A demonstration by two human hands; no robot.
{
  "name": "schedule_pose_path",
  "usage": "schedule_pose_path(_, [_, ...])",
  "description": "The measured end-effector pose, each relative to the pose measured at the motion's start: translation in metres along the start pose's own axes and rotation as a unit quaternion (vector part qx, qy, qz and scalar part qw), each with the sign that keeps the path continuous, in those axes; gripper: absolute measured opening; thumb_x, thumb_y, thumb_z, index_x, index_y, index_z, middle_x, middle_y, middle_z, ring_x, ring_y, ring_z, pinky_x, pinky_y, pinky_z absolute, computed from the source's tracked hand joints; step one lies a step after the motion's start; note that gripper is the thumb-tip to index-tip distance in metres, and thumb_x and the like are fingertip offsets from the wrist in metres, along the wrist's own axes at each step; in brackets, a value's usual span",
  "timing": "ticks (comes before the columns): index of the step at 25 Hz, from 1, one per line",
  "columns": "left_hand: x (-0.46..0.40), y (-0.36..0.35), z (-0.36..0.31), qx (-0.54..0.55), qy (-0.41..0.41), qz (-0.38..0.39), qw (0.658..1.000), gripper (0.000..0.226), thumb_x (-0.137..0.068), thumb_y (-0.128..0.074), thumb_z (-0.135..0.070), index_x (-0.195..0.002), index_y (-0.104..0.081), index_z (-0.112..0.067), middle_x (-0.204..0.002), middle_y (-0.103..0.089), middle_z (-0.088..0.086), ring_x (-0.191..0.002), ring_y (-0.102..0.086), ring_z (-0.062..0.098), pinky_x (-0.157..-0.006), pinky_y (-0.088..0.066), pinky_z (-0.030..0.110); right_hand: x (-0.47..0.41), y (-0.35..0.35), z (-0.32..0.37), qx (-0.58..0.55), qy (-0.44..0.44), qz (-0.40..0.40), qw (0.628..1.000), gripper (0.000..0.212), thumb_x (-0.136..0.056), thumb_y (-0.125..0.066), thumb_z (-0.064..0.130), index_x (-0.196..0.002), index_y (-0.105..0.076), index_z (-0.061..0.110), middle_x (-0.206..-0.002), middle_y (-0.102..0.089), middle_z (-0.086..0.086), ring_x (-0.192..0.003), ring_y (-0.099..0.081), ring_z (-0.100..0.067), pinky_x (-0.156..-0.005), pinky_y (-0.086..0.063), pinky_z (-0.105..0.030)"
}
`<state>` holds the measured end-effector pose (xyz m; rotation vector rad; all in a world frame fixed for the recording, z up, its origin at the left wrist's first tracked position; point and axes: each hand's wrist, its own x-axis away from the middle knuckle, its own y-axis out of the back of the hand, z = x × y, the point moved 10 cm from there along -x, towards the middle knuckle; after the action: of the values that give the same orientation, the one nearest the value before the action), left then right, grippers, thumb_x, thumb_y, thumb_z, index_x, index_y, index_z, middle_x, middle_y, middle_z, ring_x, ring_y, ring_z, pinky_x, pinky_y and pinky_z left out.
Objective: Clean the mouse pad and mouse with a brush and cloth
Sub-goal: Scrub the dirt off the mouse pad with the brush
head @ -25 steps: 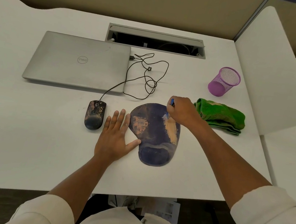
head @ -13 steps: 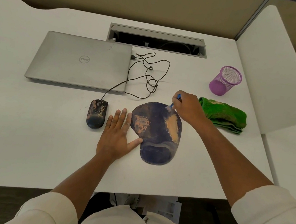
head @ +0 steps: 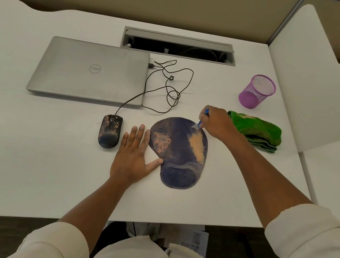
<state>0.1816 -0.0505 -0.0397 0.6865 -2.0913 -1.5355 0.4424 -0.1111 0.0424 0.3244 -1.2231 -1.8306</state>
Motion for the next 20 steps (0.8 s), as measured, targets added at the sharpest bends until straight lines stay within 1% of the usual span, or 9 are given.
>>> schedule_pose_path(2, [0.000,0.000,0.000,-0.001,-0.001,0.001,1.000,0.105,-0.086,-0.021,-0.087,-0.164,0.003,-0.020,-0.171,0.012,0.003,-0.156,0.017,0.022,-0.128,0.002,0.045,0.000,-0.002,-0.004,0.021,-0.006,0.010,1.000,0.016,-0.091,-0.048,0.019,-0.085,-0.062,0.016,-0.078,-0.071,-0.004,-0.073,-0.064,-0.022,-0.066,-0.052,-0.037])
schedule_pose_path(3, [0.000,0.000,-0.001,0.001,-0.001,0.001,1.000,0.105,-0.086,-0.020,-0.087,-0.164,0.002,-0.019,-0.171,0.011,0.003,-0.156,0.016,0.023,-0.128,0.001,0.046,0.000,0.001,-0.004,0.019,-0.003,0.000,1.000,0.016,-0.092,-0.047,0.020,-0.085,-0.062,0.016,-0.078,-0.071,-0.005,-0.070,-0.063,-0.021,-0.062,-0.050,-0.035])
schedule_pose_path(5, [0.000,0.001,-0.001,0.005,-0.002,0.002,1.000,0.105,-0.086,-0.019,-0.087,-0.164,0.002,-0.019,-0.171,0.011,0.004,-0.157,0.016,0.023,-0.128,0.001,0.046,0.001,0.009,-0.003,-0.005,0.004,-0.031,1.000,0.019,-0.095,-0.047,0.022,-0.088,-0.062,0.016,-0.080,-0.071,-0.006,-0.069,-0.063,-0.022,-0.060,-0.049,-0.035])
schedule_pose_path(7, [0.000,0.001,-0.001,0.004,-0.002,0.003,1.000,0.105,-0.086,-0.019,-0.087,-0.164,0.002,-0.019,-0.171,0.012,0.004,-0.156,0.017,0.023,-0.128,0.002,0.046,0.002,0.008,-0.005,-0.019,-0.002,-0.030,0.999,0.018,-0.097,-0.046,0.022,-0.088,-0.061,0.016,-0.079,-0.071,-0.005,-0.071,-0.065,-0.023,-0.062,-0.050,-0.036])
schedule_pose_path(11, [0.000,0.000,-0.001,0.002,-0.004,0.003,1.000,0.105,-0.087,-0.020,-0.086,-0.164,0.002,-0.019,-0.171,0.013,0.004,-0.156,0.018,0.022,-0.128,0.003,0.045,0.006,-0.001,-0.015,0.019,-0.019,0.000,1.000,0.017,-0.091,-0.047,0.019,-0.083,-0.062,0.015,-0.079,-0.072,-0.006,-0.074,-0.066,-0.026,-0.067,-0.054,-0.042])
schedule_pose_path(13, [0.000,-0.001,-0.001,0.003,-0.004,0.003,1.000,0.105,-0.087,-0.022,-0.086,-0.164,0.002,-0.018,-0.171,0.013,0.004,-0.156,0.017,0.023,-0.128,0.002,0.046,0.006,0.006,-0.013,0.000,-0.011,-0.023,1.000,0.018,-0.092,-0.047,0.021,-0.084,-0.061,0.016,-0.078,-0.071,-0.005,-0.074,-0.067,-0.026,-0.068,-0.055,-0.043])
schedule_pose_path(15, [0.000,-0.001,0.000,0.000,-0.003,0.004,1.000,0.105,-0.087,-0.020,-0.087,-0.164,0.003,-0.018,-0.171,0.012,0.004,-0.156,0.017,0.023,-0.128,0.001,0.046,0.006,0.011,-0.010,-0.015,-0.001,-0.047,0.999,0.020,-0.096,-0.046,0.024,-0.089,-0.062,0.014,-0.082,-0.071,-0.008,-0.076,-0.066,-0.027,-0.069,-0.055,-0.044])
schedule_pose_path(17, [0.000,0.000,0.000,-0.003,-0.003,0.005,1.000,0.106,-0.086,-0.016,-0.088,-0.164,0.004,-0.019,-0.171,0.012,0.004,-0.156,0.017,0.023,-0.128,0.001,0.046,0.008,0.005,-0.009,-0.015,0.000,-0.037,0.999,0.020,-0.097,-0.046,0.023,-0.091,-0.063,0.013,-0.084,-0.071,-0.009,-0.077,-0.065,-0.027,-0.071,-0.056,-0.045])
schedule_pose_path(20, [0.000,0.000,-0.001,-0.005,-0.007,0.003,1.000,0.105,-0.085,-0.014,-0.088,-0.164,0.003,-0.021,-0.171,0.013,0.004,-0.156,0.016,0.024,-0.128,0.001,0.047,0.011,-0.001,-0.011,0.006,0.003,-0.019,1.000,0.018,-0.095,-0.048,0.021,-0.086,-0.062,0.015,-0.083,-0.071,-0.009,-0.077,-0.065,-0.026,-0.073,-0.056,-0.046])
